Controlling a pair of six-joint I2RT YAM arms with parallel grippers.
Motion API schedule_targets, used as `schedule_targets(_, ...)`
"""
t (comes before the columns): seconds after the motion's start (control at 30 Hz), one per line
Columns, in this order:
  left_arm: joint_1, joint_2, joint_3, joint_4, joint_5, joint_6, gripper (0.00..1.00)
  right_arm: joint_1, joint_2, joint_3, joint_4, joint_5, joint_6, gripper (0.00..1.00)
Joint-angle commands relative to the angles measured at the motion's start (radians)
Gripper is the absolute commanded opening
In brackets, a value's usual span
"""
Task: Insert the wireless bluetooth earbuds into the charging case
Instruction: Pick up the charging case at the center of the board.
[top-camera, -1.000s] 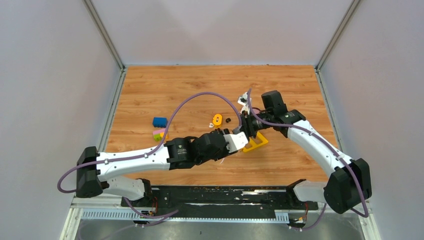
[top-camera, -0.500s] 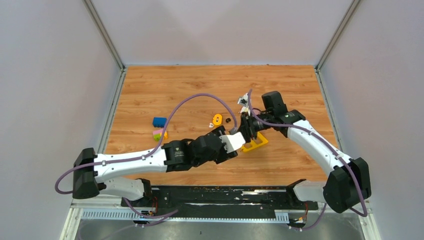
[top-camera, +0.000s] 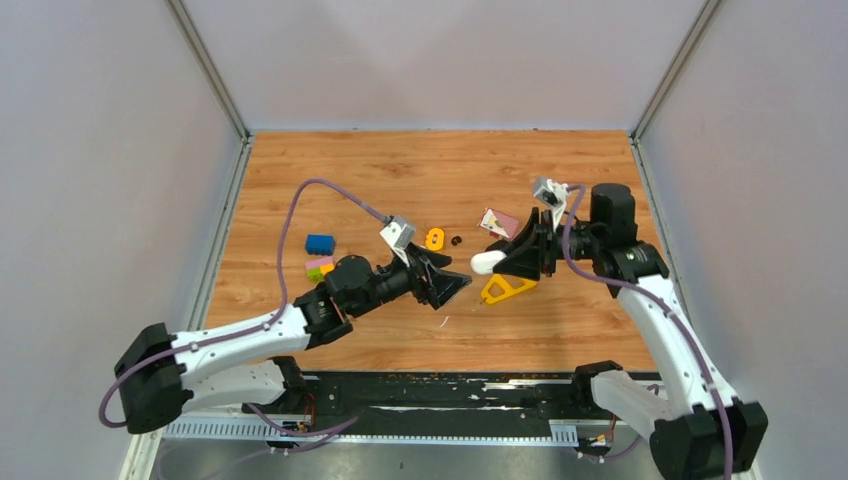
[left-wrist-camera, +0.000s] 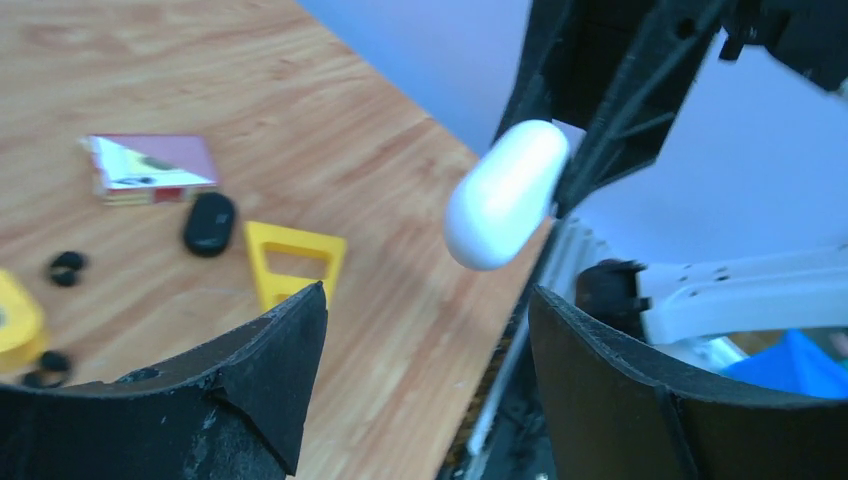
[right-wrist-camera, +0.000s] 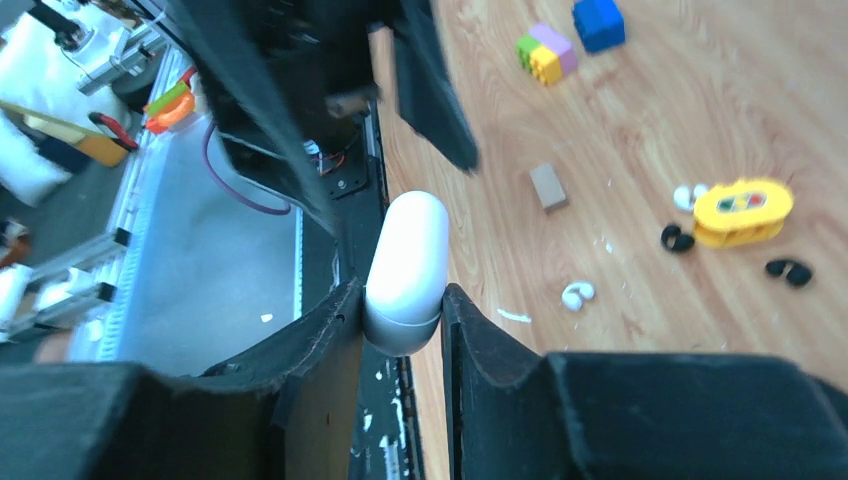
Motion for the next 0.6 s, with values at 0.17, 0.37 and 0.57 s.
schedule_targets(0.17,0.042,0.289,-0.047,0.726,0.285,-0.410,0.71,-0.001,-0.139,-0.090,0.327,-0.051,0.189,0.01)
schedule_targets(0.37,0.042,0.379,-0.027,0.856,0.345,-0.456,0.59,-0.001,-0.162,-0.120,0.338,-0.042,0.211,0.02)
schedule_targets(0.57,0.042,0.380,-0.029,0.872,0.358,-0.450,0.52,-0.001,-0.162,-0.137,0.354,-0.042,0.229,0.03)
